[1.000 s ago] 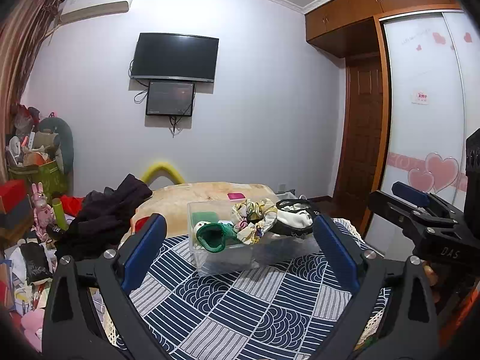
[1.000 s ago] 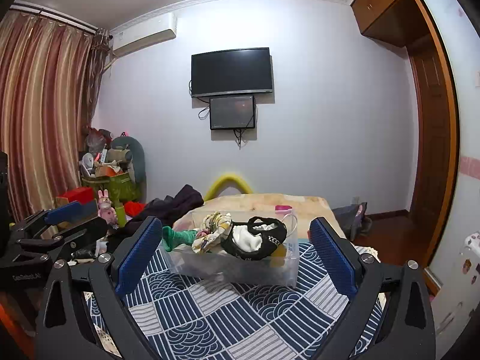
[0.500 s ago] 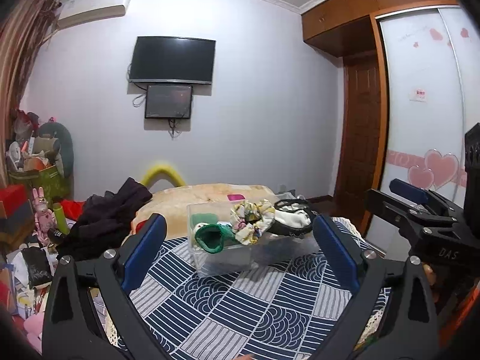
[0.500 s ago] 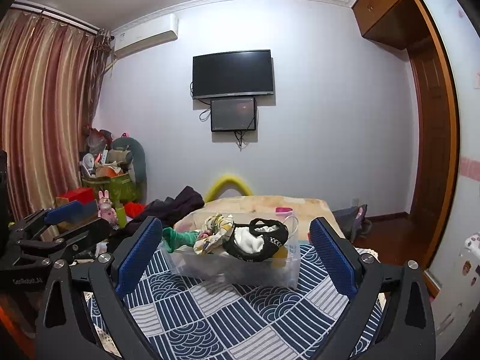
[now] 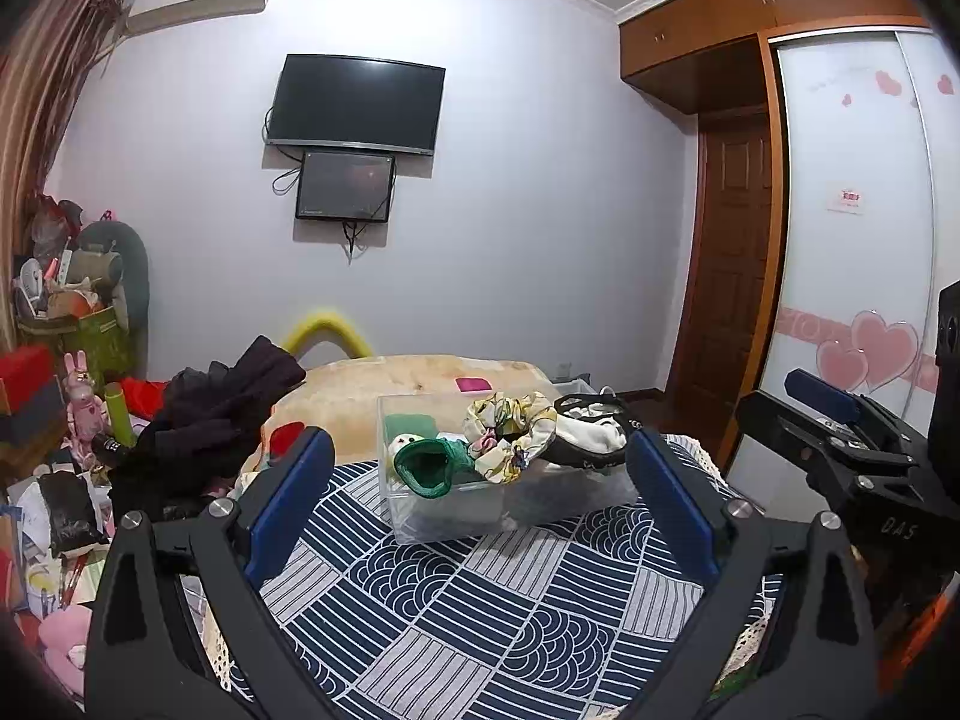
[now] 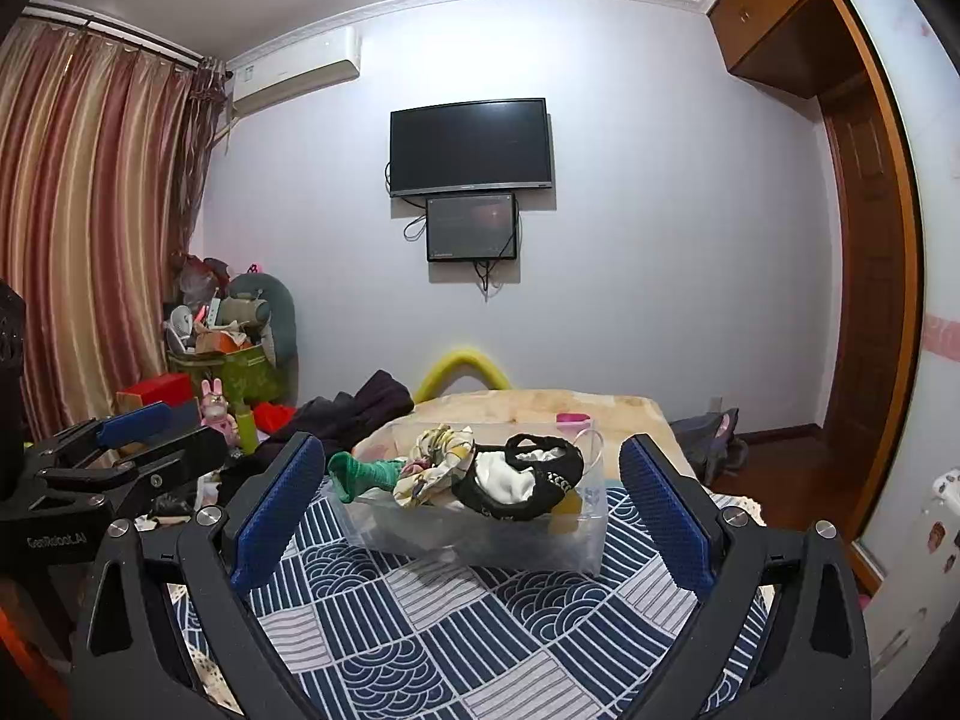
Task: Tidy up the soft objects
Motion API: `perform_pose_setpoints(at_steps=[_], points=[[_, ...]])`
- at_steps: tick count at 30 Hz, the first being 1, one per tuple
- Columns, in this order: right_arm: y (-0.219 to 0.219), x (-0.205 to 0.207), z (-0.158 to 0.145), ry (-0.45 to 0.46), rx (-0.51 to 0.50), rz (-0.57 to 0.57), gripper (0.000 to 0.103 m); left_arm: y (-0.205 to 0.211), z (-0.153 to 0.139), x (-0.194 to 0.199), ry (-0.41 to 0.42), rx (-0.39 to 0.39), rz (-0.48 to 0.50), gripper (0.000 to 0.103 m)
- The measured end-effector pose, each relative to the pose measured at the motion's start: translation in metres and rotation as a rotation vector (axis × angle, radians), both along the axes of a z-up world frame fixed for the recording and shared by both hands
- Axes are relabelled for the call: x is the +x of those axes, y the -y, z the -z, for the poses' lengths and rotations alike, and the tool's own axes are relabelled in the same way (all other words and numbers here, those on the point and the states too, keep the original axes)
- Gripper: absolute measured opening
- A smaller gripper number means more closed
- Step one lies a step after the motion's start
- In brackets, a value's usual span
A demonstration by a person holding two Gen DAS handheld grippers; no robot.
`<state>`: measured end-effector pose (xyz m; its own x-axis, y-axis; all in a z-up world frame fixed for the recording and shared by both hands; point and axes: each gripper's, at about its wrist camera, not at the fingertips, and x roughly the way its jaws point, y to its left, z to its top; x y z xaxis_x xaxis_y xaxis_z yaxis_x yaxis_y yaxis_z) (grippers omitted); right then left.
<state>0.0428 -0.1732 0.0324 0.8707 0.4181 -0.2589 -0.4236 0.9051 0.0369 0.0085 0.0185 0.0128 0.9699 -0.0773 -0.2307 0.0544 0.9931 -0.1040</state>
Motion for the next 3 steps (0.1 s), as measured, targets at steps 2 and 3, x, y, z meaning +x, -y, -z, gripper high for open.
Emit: perform_pose_setpoints(at_steps=[2, 3], points=[[0.0002, 0.0002, 0.0000, -0.001, 0.002, -0.001, 0.099, 0.0011, 0.0006, 0.0008, -0.005, 0.001, -0.002, 0.099], [0.0001, 0.0003, 0.0000, -0.003, 0.002, -0.002, 0.099, 0.0014, 0.0010, 0.0010, -0.007, 0.003, -0.002, 0.099]])
